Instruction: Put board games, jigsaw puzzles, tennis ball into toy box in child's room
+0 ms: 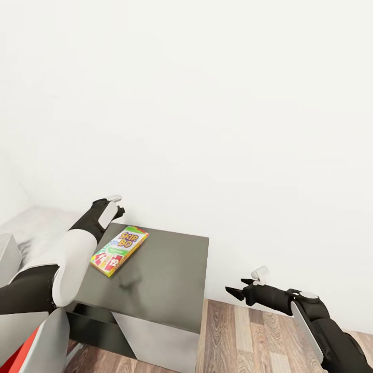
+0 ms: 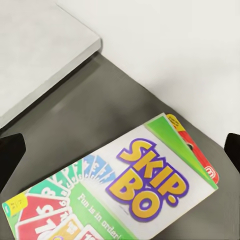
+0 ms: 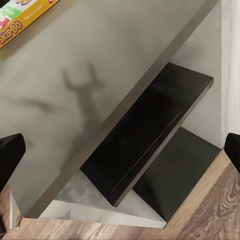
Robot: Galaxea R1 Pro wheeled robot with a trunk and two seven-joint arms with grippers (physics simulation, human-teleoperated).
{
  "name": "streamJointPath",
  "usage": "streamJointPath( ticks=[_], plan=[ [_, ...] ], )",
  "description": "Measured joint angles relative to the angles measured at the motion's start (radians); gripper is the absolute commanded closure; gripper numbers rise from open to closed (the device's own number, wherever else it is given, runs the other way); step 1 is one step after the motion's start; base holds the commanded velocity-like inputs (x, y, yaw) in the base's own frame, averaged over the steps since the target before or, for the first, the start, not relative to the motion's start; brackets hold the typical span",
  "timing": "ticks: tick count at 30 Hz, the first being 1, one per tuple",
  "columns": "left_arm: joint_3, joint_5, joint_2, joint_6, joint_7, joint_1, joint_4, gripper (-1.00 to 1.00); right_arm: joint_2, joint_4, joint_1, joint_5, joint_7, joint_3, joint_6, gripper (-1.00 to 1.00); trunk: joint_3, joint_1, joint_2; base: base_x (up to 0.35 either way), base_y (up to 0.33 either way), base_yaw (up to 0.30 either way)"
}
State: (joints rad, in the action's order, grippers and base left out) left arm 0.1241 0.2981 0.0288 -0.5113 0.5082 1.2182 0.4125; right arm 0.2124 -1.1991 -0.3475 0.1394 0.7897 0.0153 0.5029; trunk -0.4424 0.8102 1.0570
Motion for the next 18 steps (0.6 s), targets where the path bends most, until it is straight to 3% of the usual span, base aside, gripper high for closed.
streamJointPath(
  ticks=[8, 18],
  plan=[
    [-0.003, -0.001, 0.003, 0.041, -0.005, -0.003, 0.0, -1.0, -0.001, 0.0, 0.0, 0.0, -0.001, 0.0, -0.001, -1.0, -0.025, 0.031, 0.056, 0.0, 0.0, 0.0],
    [-0.006, -0.002, 0.003, 0.085, -0.009, -0.024, 0.001, -1.0, -0.001, 0.0, 0.0, 0.0, -0.001, 0.0, -0.002, -1.0, -0.025, 0.031, 0.056, 0.0, 0.0, 0.0]
  ],
)
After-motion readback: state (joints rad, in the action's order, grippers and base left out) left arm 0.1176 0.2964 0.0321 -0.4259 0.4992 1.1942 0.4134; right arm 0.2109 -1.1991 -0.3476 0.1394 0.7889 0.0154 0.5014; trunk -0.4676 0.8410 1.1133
